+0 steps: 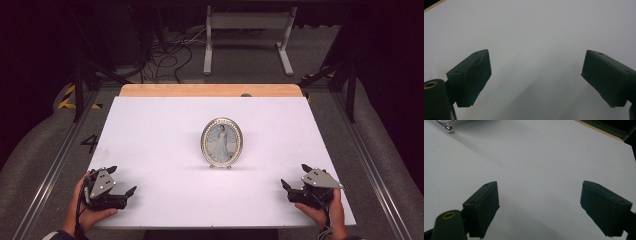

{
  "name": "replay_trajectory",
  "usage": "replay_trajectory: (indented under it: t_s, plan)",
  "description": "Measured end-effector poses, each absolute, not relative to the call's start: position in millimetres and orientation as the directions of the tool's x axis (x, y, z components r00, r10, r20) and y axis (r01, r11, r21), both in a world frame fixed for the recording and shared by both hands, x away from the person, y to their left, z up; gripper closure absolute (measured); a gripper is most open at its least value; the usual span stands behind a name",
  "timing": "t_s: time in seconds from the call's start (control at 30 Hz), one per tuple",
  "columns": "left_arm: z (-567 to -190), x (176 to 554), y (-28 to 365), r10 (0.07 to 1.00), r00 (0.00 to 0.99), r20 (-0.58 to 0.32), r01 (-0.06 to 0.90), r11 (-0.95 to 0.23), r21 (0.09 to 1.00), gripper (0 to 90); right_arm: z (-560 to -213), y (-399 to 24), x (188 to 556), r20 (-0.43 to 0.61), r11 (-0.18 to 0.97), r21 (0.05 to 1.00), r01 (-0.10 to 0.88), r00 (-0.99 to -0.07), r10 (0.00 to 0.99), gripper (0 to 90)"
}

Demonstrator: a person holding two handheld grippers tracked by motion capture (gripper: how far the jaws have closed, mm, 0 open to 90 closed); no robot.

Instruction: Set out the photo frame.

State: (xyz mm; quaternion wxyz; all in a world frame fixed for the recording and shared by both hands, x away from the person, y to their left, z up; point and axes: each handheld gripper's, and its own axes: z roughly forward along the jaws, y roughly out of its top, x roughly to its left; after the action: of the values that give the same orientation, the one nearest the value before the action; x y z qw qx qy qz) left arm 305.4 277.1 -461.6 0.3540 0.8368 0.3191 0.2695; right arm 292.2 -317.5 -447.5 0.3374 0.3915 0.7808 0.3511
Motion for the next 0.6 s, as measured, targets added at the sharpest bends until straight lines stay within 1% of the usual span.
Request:
replay_trajectory:
  t_s: [0.6]
  plan:
    - [-461.2,305.8,275.9,0.717,0.655,0.238,0.337,-0.559,0.758,9.1,-448.0,-318.1,292.6,-0.254,0.444,0.813,0.377,-0.457,0.852,14.9]
